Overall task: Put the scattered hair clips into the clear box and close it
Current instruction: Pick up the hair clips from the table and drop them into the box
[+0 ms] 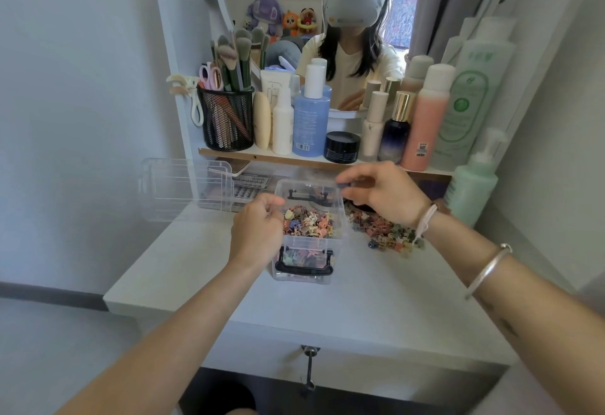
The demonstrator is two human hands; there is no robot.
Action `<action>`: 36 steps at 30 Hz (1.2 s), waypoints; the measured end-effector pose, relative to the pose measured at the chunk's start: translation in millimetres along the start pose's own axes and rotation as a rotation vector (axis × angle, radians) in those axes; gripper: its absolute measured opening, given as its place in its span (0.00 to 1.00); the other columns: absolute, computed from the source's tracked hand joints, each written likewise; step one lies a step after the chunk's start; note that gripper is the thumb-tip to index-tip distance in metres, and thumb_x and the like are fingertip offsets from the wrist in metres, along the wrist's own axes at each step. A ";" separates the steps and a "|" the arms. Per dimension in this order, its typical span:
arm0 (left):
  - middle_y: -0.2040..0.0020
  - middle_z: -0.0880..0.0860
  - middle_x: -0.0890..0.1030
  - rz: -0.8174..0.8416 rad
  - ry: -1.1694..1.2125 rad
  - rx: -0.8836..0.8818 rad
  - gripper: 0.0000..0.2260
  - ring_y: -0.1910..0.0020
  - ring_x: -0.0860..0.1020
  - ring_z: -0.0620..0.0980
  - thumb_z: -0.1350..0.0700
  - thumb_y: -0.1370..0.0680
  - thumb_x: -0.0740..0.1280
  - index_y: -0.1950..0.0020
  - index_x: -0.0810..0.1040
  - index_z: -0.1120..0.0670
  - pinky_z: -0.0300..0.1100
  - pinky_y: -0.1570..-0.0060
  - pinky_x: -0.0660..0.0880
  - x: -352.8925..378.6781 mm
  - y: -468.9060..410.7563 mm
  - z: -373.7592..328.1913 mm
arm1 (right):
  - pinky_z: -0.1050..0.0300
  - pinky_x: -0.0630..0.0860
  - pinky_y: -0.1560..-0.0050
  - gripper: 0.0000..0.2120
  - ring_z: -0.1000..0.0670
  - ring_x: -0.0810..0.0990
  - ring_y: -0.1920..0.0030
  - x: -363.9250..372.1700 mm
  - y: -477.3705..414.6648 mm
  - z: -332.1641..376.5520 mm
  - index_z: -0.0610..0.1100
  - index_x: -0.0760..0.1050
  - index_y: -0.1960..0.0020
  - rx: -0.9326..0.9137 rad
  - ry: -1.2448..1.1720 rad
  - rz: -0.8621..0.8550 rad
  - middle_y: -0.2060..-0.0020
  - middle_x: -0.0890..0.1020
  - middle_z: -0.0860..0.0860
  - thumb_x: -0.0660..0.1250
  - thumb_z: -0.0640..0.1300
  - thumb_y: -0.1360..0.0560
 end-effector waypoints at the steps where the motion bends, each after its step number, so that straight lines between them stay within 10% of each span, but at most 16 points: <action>1: 0.43 0.56 0.79 0.000 0.002 0.002 0.10 0.44 0.78 0.57 0.60 0.21 0.57 0.45 0.76 0.55 0.56 0.40 0.72 0.1 0.0 0.3 | 0.68 0.70 0.57 0.12 0.56 0.77 0.57 0.2 -2.5 7.3 0.44 0.79 0.44 -0.018 -0.009 0.043 0.50 0.81 0.50 0.68 0.41 0.27; 6: 0.43 0.56 0.79 0.012 0.002 0.011 0.10 0.43 0.78 0.57 0.61 0.21 0.57 0.45 0.76 0.55 0.55 0.39 0.72 0.1 -0.8 0.8 | 0.62 0.74 0.52 0.10 0.59 0.76 0.63 -3.8 -2.3 -5.2 0.42 0.79 0.46 0.087 0.078 0.006 0.58 0.81 0.55 0.66 0.40 0.26; 12: 0.43 0.56 0.79 0.016 0.007 0.021 0.10 0.42 0.78 0.57 0.61 0.21 0.57 0.45 0.76 0.55 0.55 0.39 0.72 -0.1 -1.3 2.0 | 0.54 0.76 0.45 0.12 0.46 0.78 0.44 23.5 19.2 -46.7 0.46 0.79 0.47 0.162 0.617 0.383 0.46 0.82 0.48 0.67 0.41 0.29; 21: 0.42 0.55 0.79 0.022 0.002 0.023 0.10 0.42 0.78 0.57 0.61 0.21 0.57 0.44 0.76 0.56 0.54 0.38 0.71 -0.9 -0.4 0.9 | 0.62 0.73 0.47 0.12 0.47 0.81 0.48 22.1 16.2 -41.8 0.40 0.81 0.51 0.078 0.503 0.268 0.51 0.84 0.46 0.64 0.31 0.29; 27: 0.42 0.56 0.79 0.020 -0.018 0.026 0.11 0.43 0.77 0.57 0.62 0.21 0.57 0.44 0.76 0.56 0.54 0.39 0.72 -1.0 -0.7 0.6 | 0.67 0.72 0.50 0.11 0.53 0.78 0.54 -2.7 -8.1 7.5 0.40 0.80 0.47 0.030 -0.083 -0.056 0.56 0.80 0.50 0.70 0.36 0.30; 36: 0.42 0.56 0.79 0.023 -0.023 0.027 0.11 0.44 0.78 0.57 0.62 0.22 0.56 0.45 0.76 0.55 0.54 0.41 0.73 -1.3 -1.2 1.1 | 0.56 0.73 0.39 0.13 0.46 0.78 0.44 6.4 3.3 -38.5 0.44 0.78 0.43 0.157 0.436 0.199 0.44 0.81 0.46 0.67 0.39 0.28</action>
Point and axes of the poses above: each hand's wrist, its own y-axis away from the middle knuckle, its own x-axis out of the palm, z = x × y, the point moved 2 cm from there along -y, towards the middle knuckle
